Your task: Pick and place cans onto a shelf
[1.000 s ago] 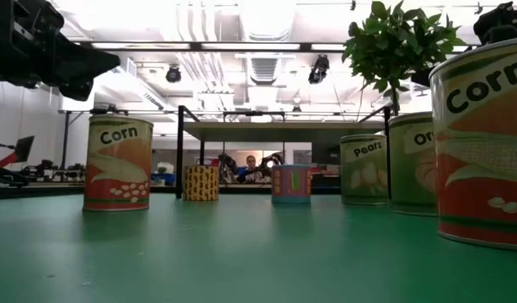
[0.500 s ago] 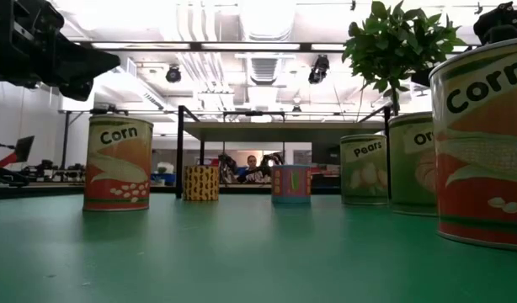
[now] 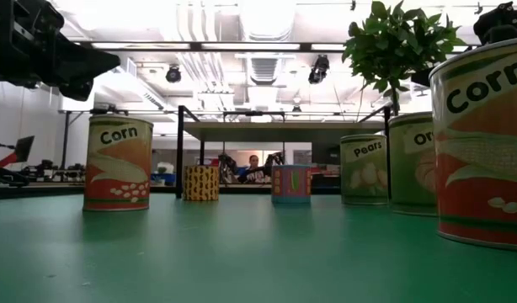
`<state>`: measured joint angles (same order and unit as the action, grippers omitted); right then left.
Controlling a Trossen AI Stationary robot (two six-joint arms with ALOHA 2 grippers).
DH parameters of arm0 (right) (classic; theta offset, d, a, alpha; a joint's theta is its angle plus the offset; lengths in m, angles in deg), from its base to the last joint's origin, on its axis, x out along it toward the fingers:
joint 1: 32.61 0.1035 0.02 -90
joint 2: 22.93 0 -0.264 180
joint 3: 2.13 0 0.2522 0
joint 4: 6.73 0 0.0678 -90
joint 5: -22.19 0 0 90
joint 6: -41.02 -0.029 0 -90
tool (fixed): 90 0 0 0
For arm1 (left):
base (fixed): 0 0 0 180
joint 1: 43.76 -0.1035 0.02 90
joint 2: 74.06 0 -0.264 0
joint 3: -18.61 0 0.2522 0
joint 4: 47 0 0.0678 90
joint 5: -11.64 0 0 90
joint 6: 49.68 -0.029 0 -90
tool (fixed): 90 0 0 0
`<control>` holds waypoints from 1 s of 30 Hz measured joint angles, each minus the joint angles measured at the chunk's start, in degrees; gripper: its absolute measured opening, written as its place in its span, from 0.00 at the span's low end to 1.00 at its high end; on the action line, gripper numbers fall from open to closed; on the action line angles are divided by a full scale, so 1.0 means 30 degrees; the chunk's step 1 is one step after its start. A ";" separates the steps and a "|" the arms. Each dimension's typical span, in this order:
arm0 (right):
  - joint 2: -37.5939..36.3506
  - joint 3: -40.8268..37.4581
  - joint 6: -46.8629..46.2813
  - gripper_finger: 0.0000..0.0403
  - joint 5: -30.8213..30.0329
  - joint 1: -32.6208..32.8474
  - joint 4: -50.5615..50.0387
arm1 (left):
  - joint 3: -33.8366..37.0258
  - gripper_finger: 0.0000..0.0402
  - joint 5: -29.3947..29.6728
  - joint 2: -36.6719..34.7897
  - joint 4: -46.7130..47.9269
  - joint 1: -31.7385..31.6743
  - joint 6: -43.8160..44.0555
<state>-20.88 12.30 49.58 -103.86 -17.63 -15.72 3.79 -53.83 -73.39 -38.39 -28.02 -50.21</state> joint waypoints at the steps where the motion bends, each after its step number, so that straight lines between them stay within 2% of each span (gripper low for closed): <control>1: 0.0000 0.0000 -0.0002 0.03 0.0001 -0.0004 0.0000 | 0.0000 0.00 -0.0007 0.0000 0.0007 0.0007 0.0000; 14: 0.0005 0.0000 -0.0030 0.03 0.0001 0.0001 0.0009 | 0.0000 0.00 -0.0002 0.0000 0.0007 0.0007 0.0002; 17: 0.0006 0.0000 -0.1611 0.03 0.0144 0.0001 0.0109 | 0.0000 0.00 0.0020 0.0000 -0.0215 0.0000 0.0033; 23: 0.0006 0.0000 -0.7382 0.03 0.0157 -0.0003 0.0098 | 0.0000 0.00 0.0005 -0.0007 -0.1424 0.0022 0.6319; 27: 0.0006 0.0000 -0.8346 0.03 0.0154 -0.0006 0.0089 | 0.0000 0.00 0.0000 0.0051 -0.2117 0.0022 0.9296; 30: 0.0006 0.0000 -0.8353 0.03 -0.0233 -0.0006 0.0149 | 0.0000 0.00 0.0083 0.0051 -0.3145 0.0015 0.9733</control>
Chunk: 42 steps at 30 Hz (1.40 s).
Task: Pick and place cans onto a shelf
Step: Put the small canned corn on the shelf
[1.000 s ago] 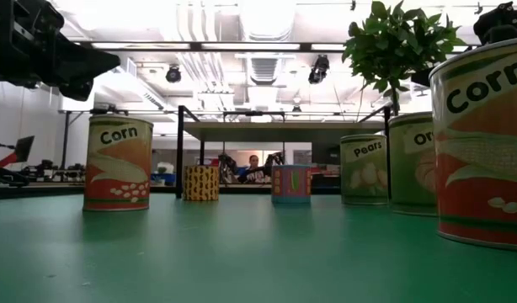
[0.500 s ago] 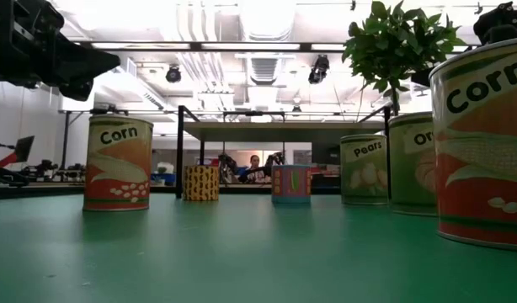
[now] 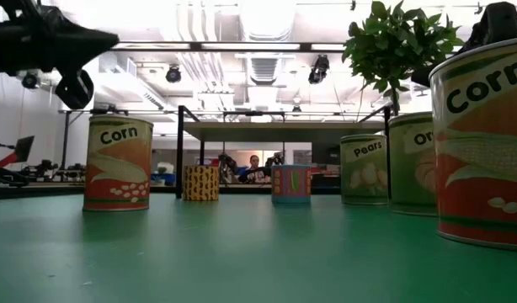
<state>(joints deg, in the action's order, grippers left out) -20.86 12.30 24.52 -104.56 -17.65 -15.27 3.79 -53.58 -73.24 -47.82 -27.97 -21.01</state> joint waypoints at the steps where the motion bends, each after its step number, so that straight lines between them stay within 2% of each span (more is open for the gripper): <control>1: 0.0000 0.0000 -0.0008 0.03 -0.0224 0.0000 0.0074 | 0.0000 0.00 0.0159 0.0000 -0.0302 0.0000 -0.0221; 6: 0.0000 0.0000 0.0573 0.03 -0.0414 0.0000 0.0207 | 0.0000 0.00 0.1496 0.0002 -0.1827 -0.0015 -0.2934; 12: -0.0029 0.0000 0.1831 0.03 0.0466 0.0000 0.1870 | 0.0000 0.00 0.1957 0.0280 -0.4698 -0.0015 -0.4469; 16: 0.0393 0.0000 0.2741 0.03 0.2245 0.0012 0.4624 | 0.0000 0.00 0.1285 0.0952 -0.7389 -0.0012 -0.5904; 22: 0.2352 0.0000 0.4938 0.03 0.2272 0.0007 0.8716 | 0.0000 0.00 0.1263 0.3202 -1.2483 -0.0029 -0.8953; 26: 0.4199 0.0000 0.6230 0.03 0.2274 0.0007 1.1377 | -0.0199 0.00 0.1236 0.5039 -1.4605 -0.0029 -0.9919; 29: 0.5577 0.0005 0.6848 0.03 0.2262 0.0000 1.3046 | -0.1264 0.00 0.1139 0.6328 -1.4567 -0.0029 -1.0385; 34: 0.7962 0.1406 0.7297 0.03 0.2259 0.0000 1.3120 | -0.3598 0.00 0.1002 0.8741 -1.3565 -0.0029 -1.2721; 42: 1.2262 0.5552 0.7073 0.03 0.2142 0.0000 1.0172 | -0.6401 0.00 0.1032 1.0949 -0.9951 -0.0029 -1.5465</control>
<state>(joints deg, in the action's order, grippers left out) 15.93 28.96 45.74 -98.14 -17.65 15.24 -15.41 -50.49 -40.39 -77.67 -28.06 -67.41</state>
